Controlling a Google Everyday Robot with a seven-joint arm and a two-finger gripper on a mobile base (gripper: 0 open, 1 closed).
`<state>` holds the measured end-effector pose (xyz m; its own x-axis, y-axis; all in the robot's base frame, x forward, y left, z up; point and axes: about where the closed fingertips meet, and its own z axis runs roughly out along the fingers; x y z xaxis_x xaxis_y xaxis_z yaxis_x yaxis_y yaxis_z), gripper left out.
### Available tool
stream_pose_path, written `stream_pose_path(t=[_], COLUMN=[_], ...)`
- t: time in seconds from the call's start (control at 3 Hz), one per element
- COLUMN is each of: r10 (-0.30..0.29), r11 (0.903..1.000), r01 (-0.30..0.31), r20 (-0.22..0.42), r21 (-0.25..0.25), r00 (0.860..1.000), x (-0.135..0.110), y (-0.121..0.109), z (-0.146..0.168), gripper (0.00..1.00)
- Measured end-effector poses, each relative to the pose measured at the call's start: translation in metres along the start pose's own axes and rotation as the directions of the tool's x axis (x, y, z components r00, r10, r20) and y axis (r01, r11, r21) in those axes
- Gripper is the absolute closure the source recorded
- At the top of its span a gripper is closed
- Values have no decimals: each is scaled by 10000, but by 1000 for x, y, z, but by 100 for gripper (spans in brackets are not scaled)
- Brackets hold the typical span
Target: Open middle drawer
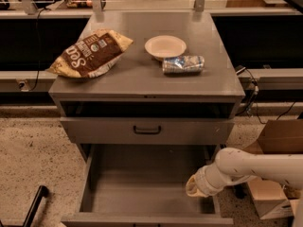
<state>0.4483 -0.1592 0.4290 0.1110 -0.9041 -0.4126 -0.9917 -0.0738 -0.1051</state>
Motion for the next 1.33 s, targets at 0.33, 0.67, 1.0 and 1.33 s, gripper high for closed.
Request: stream_pose_path(t=[0.33, 0.67, 1.0, 1.33], r10=[245, 875, 1208, 1316], r11=[9976, 9864, 9738, 9599], r01=[-229, -707, -863, -830], r20=[236, 1100, 1572, 1689], r21=[-651, -1483, -2103, -2679], r00=[9994, 9901, 9801, 9768], x=[13, 18, 8, -7], y=[5, 24, 45, 81], z=[34, 54, 51, 39], gripper=[100, 100, 100, 100])
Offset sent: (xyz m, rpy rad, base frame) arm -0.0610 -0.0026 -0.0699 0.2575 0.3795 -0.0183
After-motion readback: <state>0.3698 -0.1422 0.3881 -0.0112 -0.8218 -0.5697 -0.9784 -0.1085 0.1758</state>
